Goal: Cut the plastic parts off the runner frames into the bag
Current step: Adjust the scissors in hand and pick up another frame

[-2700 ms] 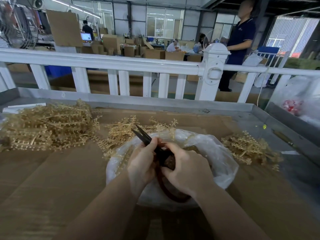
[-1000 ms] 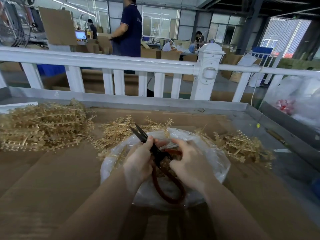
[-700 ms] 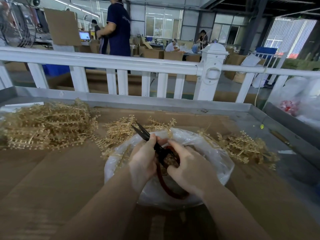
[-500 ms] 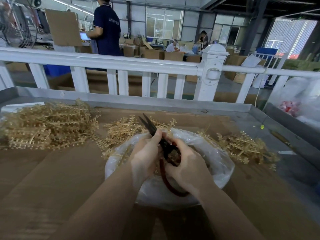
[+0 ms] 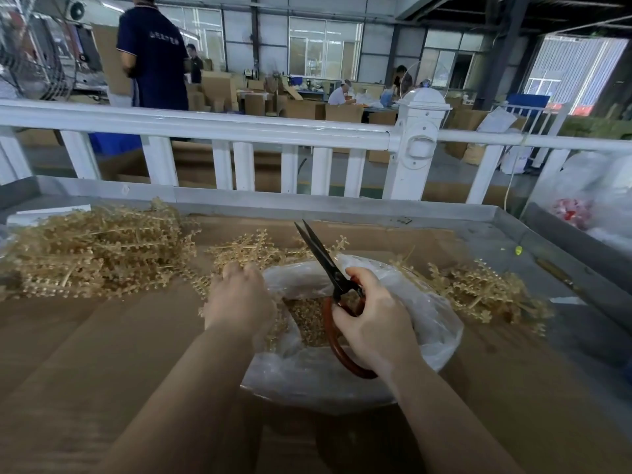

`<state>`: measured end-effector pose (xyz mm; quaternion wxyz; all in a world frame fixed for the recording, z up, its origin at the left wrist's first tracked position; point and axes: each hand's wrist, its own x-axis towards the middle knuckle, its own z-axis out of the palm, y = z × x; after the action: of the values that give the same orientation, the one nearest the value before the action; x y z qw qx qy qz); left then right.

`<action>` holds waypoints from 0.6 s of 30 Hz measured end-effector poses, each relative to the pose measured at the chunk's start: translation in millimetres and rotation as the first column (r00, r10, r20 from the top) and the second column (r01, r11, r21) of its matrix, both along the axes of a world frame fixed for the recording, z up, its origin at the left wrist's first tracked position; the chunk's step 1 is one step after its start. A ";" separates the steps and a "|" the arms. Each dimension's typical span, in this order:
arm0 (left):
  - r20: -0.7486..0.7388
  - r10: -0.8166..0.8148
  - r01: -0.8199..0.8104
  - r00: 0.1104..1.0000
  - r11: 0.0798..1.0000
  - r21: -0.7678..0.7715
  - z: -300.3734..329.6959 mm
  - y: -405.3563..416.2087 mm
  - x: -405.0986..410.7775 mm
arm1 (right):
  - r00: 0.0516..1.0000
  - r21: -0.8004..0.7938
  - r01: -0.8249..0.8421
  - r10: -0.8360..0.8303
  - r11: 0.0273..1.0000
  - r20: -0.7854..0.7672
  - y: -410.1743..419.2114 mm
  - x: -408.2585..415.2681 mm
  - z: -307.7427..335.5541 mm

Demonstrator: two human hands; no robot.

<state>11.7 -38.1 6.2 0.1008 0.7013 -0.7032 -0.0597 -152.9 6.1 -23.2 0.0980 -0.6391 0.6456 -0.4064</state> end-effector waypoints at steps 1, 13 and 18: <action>0.042 -0.006 0.004 0.999 1.000 0.025 0.0 -0.7 -1.4 | 1.000 0.008 -0.001 0.001 1.000 -0.006 0.0 -0.3 -1.0; -0.044 -0.053 0.051 0.998 0.998 -0.041 -6.4 -9.0 -0.5 | 1.000 0.066 -0.006 0.005 0.998 0.018 3.5 -4.7 -6.2; -0.043 -0.093 0.095 0.995 0.994 0.059 -11.6 -8.9 -5.0 | 1.000 0.061 -0.002 0.001 0.998 0.023 4.2 -4.4 -3.8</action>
<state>6.7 -47.0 -5.4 0.0905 0.6688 -0.7311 -0.0998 -157.3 10.3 -27.0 0.1252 -0.6317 0.6560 -0.3937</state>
